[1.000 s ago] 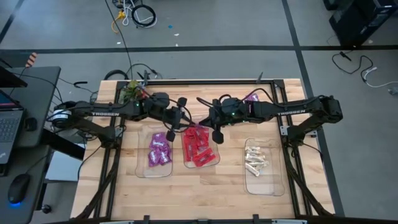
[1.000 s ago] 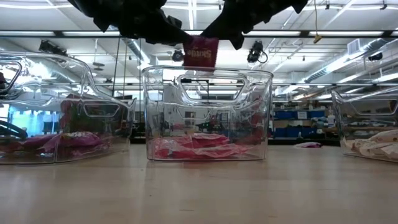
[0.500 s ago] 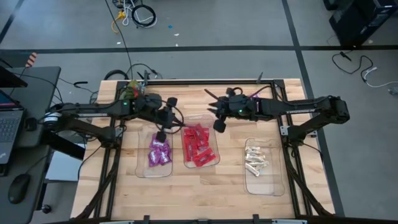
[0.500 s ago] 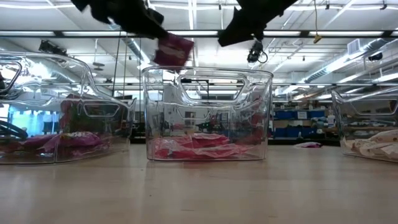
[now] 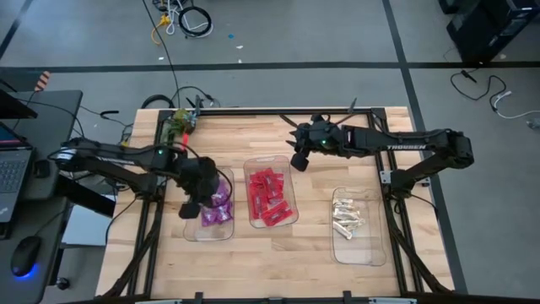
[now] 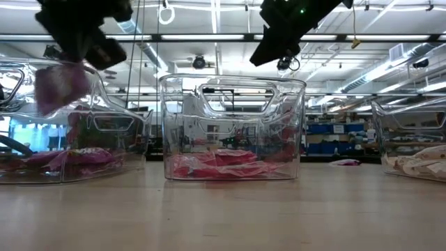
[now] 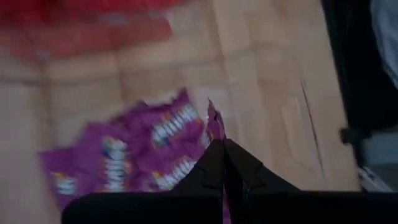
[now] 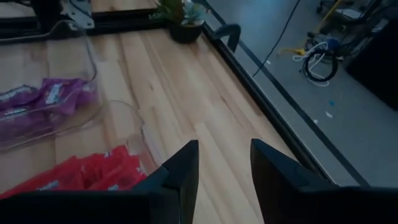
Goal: Sort candy
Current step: Put the violet candy pack into the left transparent bin
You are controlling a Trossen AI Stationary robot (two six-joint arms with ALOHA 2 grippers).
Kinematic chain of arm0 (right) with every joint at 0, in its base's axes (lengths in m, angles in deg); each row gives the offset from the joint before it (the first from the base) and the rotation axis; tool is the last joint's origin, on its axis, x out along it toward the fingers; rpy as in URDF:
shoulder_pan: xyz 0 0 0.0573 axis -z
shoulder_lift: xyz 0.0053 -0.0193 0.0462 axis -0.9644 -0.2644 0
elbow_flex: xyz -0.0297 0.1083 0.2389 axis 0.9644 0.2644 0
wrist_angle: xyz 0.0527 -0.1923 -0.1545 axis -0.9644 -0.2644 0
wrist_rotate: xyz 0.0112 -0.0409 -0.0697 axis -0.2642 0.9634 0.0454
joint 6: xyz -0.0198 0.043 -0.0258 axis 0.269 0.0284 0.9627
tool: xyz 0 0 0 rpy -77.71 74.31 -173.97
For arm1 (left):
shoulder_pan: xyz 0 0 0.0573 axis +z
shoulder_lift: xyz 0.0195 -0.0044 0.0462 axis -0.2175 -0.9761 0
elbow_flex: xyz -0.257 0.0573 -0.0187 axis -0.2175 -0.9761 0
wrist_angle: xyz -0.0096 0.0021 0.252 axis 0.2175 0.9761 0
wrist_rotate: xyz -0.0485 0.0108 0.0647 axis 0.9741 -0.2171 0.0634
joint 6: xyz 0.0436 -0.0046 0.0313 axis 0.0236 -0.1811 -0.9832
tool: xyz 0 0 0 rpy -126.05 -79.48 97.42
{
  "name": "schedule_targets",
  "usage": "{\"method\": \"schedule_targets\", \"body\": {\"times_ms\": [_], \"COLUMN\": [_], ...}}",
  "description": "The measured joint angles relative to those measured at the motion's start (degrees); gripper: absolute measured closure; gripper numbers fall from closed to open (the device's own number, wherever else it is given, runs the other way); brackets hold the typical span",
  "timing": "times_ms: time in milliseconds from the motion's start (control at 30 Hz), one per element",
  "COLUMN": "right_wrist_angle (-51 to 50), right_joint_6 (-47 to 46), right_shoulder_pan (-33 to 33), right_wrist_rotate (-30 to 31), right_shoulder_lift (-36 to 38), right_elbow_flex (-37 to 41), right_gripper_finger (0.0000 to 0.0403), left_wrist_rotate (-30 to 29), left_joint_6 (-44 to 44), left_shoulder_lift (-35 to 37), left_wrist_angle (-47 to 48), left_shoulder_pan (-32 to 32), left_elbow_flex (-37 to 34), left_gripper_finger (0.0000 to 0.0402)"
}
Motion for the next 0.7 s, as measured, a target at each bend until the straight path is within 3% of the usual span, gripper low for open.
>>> {"method": "schedule_targets", "body": {"times_ms": [100,367,567,700], "right_wrist_angle": [-0.5,-4.3,-7.9,-12.0], "right_joint_6": [0.2,-0.6,-1.9,-3.4], "right_shoulder_pan": [0.8,3.3,5.9,8.2], "right_wrist_rotate": [0.0,0.0,-0.1,0.2], "right_shoulder_lift": [0.1,0.0,0.0,0.0], "right_elbow_flex": [0.0,0.0,0.0,0.0], "right_gripper_finger": [0.0272,0.0265,0.0254,0.0235], "left_wrist_rotate": [2.4,2.3,2.0,0.8], "left_joint_6": [0.3,1.4,5.8,3.6], "left_shoulder_lift": [-0.2,-0.4,-2.6,-3.1], "left_wrist_angle": [-1.5,-7.4,-7.2,-6.7], "left_shoulder_pan": [0.2,2.0,2.0,2.0], "left_elbow_flex": [-4.0,-12.3,-12.5,-10.6], "left_gripper_finger": [0.0401,0.0392,0.0341,0.0296]}}
